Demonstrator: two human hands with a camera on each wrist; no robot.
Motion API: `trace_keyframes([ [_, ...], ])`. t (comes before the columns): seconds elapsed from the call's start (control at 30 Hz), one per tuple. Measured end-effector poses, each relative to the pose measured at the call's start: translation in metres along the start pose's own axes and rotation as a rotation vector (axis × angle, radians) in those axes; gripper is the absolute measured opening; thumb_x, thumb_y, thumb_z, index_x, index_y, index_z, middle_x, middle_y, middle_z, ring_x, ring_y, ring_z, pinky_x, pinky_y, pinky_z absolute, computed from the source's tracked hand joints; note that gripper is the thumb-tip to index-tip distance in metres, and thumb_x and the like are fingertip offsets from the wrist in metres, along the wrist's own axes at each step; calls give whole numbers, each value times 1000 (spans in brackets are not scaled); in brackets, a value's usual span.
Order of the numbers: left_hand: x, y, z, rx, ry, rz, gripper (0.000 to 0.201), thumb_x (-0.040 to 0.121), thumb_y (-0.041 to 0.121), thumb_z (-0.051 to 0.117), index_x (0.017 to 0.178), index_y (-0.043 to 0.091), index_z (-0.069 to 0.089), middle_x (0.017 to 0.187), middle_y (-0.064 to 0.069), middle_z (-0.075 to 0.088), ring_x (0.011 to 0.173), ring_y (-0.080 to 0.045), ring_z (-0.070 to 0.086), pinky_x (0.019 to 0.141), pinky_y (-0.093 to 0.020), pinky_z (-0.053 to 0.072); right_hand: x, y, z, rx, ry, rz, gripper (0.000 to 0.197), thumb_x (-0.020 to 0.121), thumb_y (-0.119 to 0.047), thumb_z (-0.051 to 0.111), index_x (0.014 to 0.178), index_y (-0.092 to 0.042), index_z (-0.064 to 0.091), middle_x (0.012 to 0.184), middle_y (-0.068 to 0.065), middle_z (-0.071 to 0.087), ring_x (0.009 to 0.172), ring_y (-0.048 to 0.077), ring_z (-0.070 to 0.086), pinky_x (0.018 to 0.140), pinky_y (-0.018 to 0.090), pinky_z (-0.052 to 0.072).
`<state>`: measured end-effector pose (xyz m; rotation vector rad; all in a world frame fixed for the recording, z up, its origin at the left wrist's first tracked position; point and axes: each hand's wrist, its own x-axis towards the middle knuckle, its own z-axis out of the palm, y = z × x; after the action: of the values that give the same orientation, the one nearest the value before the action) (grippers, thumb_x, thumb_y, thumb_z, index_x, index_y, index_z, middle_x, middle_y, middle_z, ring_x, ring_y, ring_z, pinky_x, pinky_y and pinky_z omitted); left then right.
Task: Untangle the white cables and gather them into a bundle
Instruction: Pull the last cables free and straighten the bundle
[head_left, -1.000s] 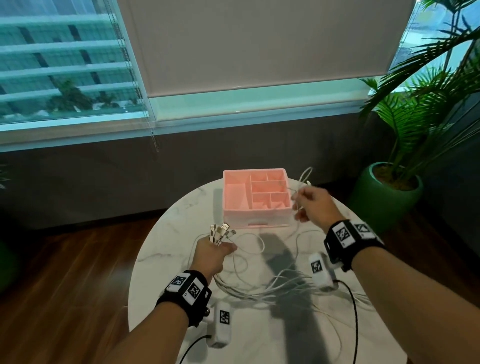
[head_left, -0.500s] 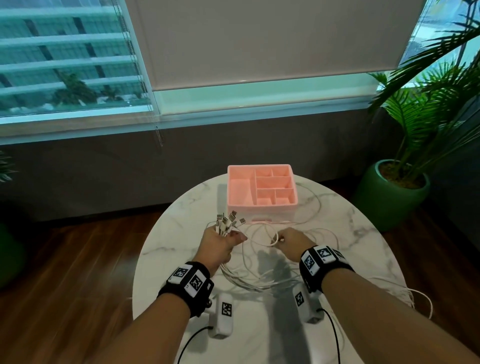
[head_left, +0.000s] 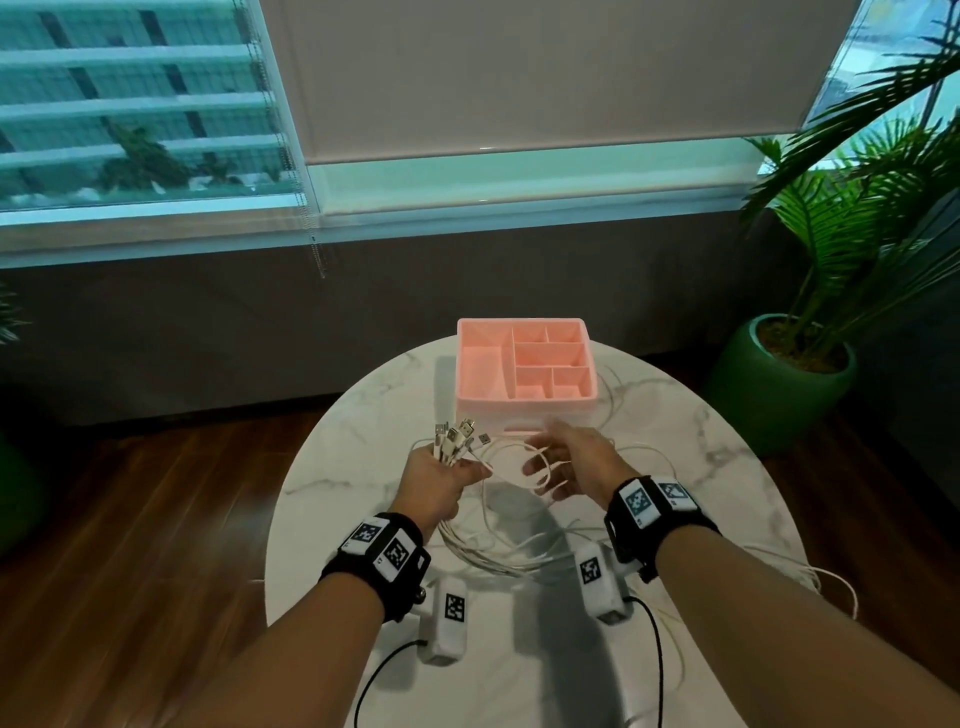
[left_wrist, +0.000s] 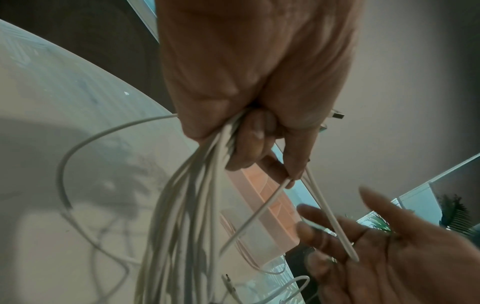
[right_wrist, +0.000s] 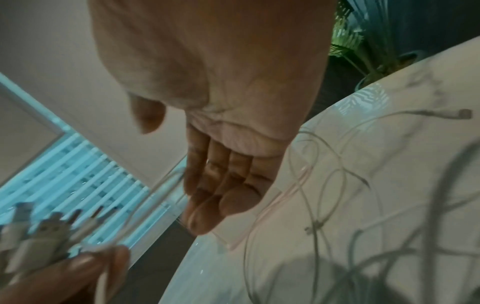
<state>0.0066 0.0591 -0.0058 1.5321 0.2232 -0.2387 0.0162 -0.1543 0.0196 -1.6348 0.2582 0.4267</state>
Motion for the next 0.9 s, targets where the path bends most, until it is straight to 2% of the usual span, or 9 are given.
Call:
trace_keyframes([
  [0.1,-1,-2,2,53,-3,6,30,79,-2,80,65,18,63,47,6,45,39,-12,28,43,-19,23,-5,-14,8,-228,-75,-124,19,94,-22,65,91,-4,72,65,8,67,57,18,61,55,29,48],
  [0.27,0,-8,-5,27,30,-35,22,81,12,84,79,5,63,56,-5,46,39,-12,26,40,-19,23,-6,-59,3,343,79,-161,13,96,-7,56,83,-10,57,50,1,43,43,16,42,44,24,39],
  [0.33,1,-11,-9,10,85,-58,24,85,15,81,78,6,60,55,-5,44,38,-13,27,41,-18,23,-7,-77,-8,346,167,-249,13,100,-10,52,87,-10,56,51,-1,39,40,13,35,42,21,32],
  [0.47,-1,-13,-17,-55,140,-96,27,93,17,73,75,15,52,54,1,29,38,-11,23,39,-16,20,-10,-102,-59,255,449,-430,18,100,-10,53,83,-16,57,47,-6,40,36,9,35,37,17,28],
  [0.63,-1,-14,-26,-109,181,-110,27,95,20,71,78,18,51,55,2,29,37,-10,23,39,-17,19,-37,-111,-168,462,903,-493,21,98,-10,45,83,-22,51,56,-2,40,37,8,34,38,13,27],
  [0.73,0,-16,-24,-113,193,-108,25,95,20,71,78,18,52,56,2,30,36,-10,24,39,-17,20,-51,-95,-227,304,1160,-411,7,85,-24,50,87,-25,56,68,2,53,50,18,51,49,29,42],
  [0.8,0,-16,-18,-99,183,-96,24,95,21,71,78,17,53,56,1,31,37,-10,25,38,-17,20,-58,-76,-250,124,1261,-292,22,82,-33,53,99,-24,63,90,8,66,80,32,68,67,41,50],
  [0.83,1,-15,-15,-95,175,-90,24,95,21,71,79,17,53,56,1,31,37,-10,25,38,-17,20,-63,-63,-260,21,1275,-219,28,85,-34,55,107,-20,65,104,12,68,97,36,67,76,42,50],
  [0.9,2,-14,-11,-84,158,-74,24,95,21,71,79,17,52,54,1,31,37,-11,25,38,-17,21,-76,-31,-275,-136,1286,-83,32,95,-28,56,120,-10,65,123,17,64,113,36,61,87,37,46],
])
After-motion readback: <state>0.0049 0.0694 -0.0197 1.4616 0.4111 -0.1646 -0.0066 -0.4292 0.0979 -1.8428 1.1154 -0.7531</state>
